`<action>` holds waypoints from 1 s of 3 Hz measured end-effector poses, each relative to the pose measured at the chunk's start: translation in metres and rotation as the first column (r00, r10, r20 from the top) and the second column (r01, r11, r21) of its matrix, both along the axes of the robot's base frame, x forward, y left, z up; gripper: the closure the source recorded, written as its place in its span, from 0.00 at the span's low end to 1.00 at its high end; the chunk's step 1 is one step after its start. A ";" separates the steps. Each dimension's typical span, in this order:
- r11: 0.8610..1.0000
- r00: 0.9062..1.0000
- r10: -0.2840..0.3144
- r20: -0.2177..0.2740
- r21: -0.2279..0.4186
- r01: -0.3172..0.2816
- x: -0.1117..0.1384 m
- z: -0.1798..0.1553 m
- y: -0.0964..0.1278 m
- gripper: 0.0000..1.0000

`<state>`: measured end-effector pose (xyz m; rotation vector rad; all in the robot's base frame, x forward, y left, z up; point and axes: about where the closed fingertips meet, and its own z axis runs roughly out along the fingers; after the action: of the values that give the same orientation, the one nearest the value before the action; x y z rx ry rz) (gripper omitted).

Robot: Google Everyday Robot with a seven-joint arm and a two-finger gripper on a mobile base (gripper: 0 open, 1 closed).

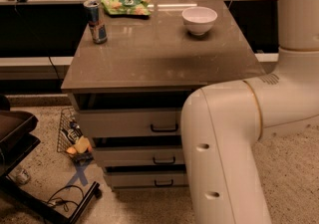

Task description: Pick brown chip bag from white bowl and place on counter

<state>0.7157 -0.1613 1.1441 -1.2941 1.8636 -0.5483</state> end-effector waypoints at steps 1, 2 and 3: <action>0.998 0.998 0.048 0.049 0.040 -0.050 0.006 -0.002 0.025 1.00; 0.997 0.996 0.053 0.074 0.045 -0.057 0.012 0.002 0.028 1.00; 0.999 1.000 0.018 0.021 0.043 -0.019 0.015 -0.031 0.027 1.00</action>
Offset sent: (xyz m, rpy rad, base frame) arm 0.0063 0.0250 -0.0025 0.0414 -0.0463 0.0495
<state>0.7306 -0.1345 1.1129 -1.2715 1.8348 -0.5077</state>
